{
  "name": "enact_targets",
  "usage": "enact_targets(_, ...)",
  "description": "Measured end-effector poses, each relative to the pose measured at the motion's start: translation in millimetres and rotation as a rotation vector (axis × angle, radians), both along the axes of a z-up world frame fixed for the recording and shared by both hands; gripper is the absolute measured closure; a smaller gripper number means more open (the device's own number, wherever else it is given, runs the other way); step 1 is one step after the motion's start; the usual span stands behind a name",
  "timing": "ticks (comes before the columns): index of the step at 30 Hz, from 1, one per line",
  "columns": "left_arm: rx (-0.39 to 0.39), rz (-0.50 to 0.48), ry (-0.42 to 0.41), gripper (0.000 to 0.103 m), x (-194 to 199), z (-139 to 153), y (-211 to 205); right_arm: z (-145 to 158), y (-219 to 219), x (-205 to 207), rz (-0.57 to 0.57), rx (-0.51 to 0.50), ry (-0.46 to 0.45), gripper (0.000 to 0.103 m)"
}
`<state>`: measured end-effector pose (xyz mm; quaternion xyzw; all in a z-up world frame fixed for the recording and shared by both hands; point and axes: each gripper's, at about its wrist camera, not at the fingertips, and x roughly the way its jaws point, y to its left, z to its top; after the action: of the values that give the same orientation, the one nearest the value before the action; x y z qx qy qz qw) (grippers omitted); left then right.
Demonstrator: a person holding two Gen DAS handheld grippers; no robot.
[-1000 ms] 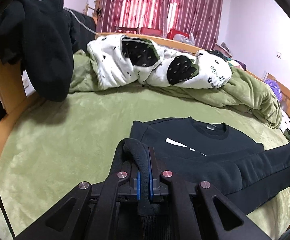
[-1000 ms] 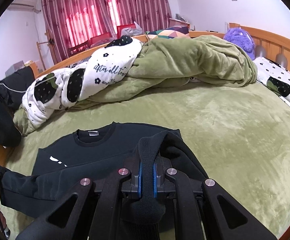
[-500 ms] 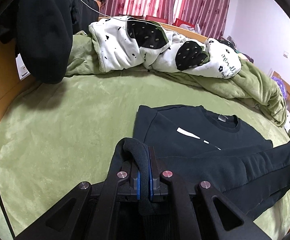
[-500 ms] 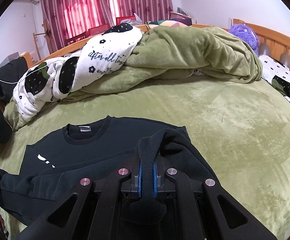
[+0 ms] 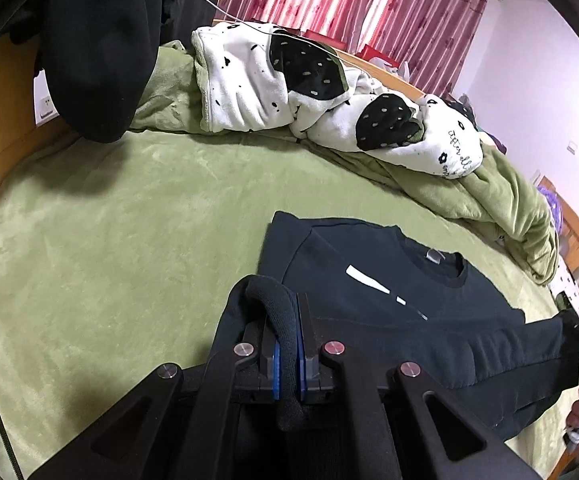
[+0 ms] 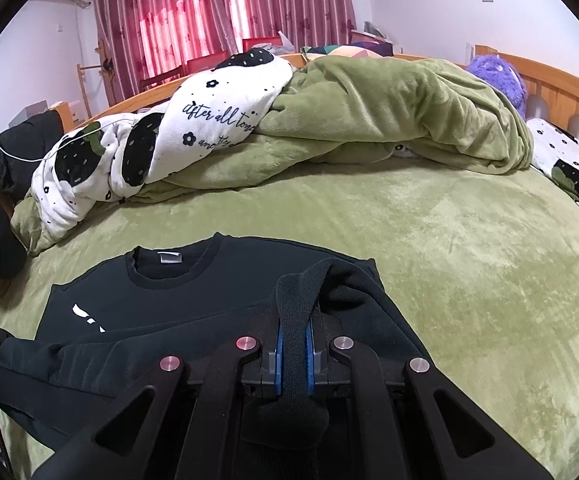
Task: Fold small clothes
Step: 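Carry the hem with both tools toward the collar, folding the body in half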
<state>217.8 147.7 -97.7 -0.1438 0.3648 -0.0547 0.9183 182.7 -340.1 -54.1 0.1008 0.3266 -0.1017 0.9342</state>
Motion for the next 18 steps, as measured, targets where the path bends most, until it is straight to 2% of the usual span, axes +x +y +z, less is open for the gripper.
enact_targets(5, 0.021, 0.001, 0.017, 0.096, 20, -6, -14, -16, -9, 19, 0.001, 0.004, 0.044, 0.095)
enact_targets(9, 0.027, -0.018, 0.005, 0.096, 36, -5, -25, -32, -25, 22, -0.008, 0.021, 0.042, 0.095)
enact_targets(13, 0.046, -0.037, -0.012, 0.096, 54, 1, -39, -25, -39, 24, -0.019, 0.061, -0.003, 0.095)
enact_targets(18, 0.098, -0.029, 0.004, 0.096, 72, -8, -52, -29, -42, 48, -0.010, 0.010, 0.034, 0.095)
